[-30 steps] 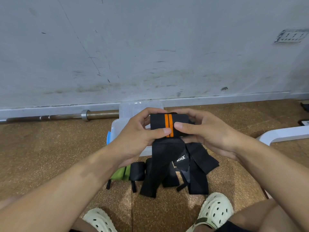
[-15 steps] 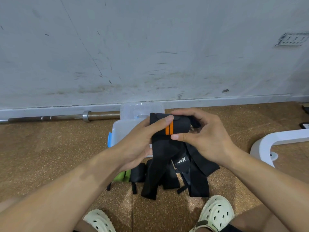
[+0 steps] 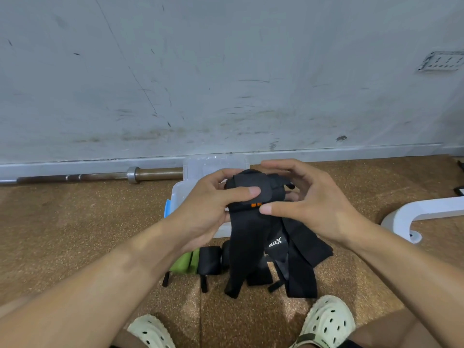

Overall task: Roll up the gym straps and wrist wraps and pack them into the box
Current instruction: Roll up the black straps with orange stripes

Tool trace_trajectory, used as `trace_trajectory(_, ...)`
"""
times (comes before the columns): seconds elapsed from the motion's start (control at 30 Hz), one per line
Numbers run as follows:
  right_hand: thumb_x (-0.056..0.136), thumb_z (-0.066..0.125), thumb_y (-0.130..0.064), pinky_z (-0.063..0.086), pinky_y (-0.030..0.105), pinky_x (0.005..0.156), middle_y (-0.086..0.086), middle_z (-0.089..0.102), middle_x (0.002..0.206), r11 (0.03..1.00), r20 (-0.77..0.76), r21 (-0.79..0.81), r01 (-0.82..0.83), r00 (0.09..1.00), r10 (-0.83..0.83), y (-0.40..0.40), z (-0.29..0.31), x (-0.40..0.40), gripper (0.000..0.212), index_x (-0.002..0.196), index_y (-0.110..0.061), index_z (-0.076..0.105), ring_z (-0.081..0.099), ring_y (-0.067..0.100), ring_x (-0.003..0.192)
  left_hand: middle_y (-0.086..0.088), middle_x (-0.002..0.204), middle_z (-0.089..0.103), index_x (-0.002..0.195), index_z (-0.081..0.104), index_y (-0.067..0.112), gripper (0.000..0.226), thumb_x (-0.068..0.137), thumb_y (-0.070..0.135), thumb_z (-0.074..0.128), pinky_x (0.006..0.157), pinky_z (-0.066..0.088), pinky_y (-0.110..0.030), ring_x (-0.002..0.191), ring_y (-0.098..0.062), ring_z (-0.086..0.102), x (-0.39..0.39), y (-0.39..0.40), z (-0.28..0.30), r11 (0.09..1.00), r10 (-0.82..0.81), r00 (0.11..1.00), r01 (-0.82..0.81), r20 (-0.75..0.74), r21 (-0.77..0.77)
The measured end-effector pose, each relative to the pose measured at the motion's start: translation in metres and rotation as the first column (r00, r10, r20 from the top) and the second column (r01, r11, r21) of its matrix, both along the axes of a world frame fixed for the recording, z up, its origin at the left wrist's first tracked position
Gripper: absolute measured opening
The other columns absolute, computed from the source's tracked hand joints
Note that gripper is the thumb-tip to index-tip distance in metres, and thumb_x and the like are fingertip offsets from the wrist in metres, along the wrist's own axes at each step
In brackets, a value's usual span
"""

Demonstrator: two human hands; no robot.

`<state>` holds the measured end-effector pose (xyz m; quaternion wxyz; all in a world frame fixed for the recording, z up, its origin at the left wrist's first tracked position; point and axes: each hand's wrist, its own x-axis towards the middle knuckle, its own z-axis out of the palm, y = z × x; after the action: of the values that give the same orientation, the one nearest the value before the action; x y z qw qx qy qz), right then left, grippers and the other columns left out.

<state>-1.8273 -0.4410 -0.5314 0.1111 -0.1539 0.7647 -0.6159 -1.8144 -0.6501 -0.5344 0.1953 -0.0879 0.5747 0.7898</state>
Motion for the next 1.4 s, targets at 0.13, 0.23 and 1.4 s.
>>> trace_trajectory(0.13, 0.063, 0.089, -0.031, 0.056, 0.02, 0.09, -0.012, 0.066, 0.136, 0.999, 0.143, 0.033, -0.005, 0.99, 0.0, 0.006, 0.006, -0.005, 0.074, 0.133, -0.034, 0.064, 0.064, 0.0, 0.121, -0.012, 0.114, 0.074, 0.12, 0.067, 0.013, 0.059, 0.062, 0.011, 0.081, 0.088, 0.06, -0.04, 0.103, -0.025, 0.073, 0.001, -0.003, 0.0, 0.997, -0.063, 0.997, 0.061, -0.052, -0.044)
trace_trajectory(0.23, 0.063, 0.09, -0.042, 0.054, 0.032, 0.103, -0.009, 0.069, 0.13, 0.989, 0.205, 0.124, -0.086, 0.977, 0.059, 0.009, 0.005, -0.007, 0.072, 0.131, -0.039, 0.066, 0.066, 0.006, 0.12, -0.014, 0.122, 0.07, 0.119, 0.067, 0.015, 0.061, 0.061, 0.008, 0.082, 0.082, 0.061, -0.035, 0.104, -0.021, 0.072, 0.002, -0.004, 0.001, 0.995, -0.079, 0.994, 0.073, -0.076, -0.069)
trace_trajectory(1.4, 0.075, 0.077, -0.037, 0.058, 0.049, 0.099, 0.01, 0.074, 0.119, 0.993, 0.39, -0.11, 0.036, 0.921, 0.01, -0.008, 0.003, 0.008, 0.054, 0.124, -0.017, 0.068, 0.074, 0.027, 0.108, 0.002, 0.114, 0.075, 0.127, 0.064, 0.029, 0.07, 0.068, -0.002, 0.088, 0.079, 0.058, -0.02, 0.103, -0.014, 0.073, 0.004, -0.004, -0.003, 0.966, -0.1, 0.97, 0.042, -0.22, -0.254)
